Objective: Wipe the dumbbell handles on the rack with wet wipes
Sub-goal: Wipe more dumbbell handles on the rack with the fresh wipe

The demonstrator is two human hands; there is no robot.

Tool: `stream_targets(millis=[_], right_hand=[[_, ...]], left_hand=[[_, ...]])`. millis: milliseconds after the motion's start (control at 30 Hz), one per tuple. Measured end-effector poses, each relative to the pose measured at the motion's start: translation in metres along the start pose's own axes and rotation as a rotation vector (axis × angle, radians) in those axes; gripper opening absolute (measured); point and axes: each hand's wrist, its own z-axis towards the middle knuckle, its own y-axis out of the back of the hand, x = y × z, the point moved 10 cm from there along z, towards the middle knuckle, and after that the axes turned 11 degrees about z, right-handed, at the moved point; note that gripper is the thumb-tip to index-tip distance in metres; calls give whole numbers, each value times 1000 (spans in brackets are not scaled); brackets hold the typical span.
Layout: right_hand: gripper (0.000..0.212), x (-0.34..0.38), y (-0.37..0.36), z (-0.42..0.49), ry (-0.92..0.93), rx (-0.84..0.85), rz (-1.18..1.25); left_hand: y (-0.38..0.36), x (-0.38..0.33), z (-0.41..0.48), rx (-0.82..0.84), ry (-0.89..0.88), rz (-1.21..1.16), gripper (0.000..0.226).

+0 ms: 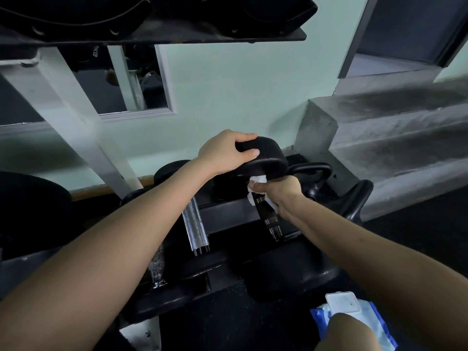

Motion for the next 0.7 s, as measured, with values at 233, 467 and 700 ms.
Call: stream_targets(millis=[233,467,700], right_hand=[[25,1,3,1,32,-24,-41],[22,3,2,-12,6,-82,-43],[41,11,6,-23,17,-70,-325]], left_hand=[[11,0,-1,-37,10,58,43],[14,-6,-8,-15,15,78,43],[3,-4,-14,28,-4,120,45]])
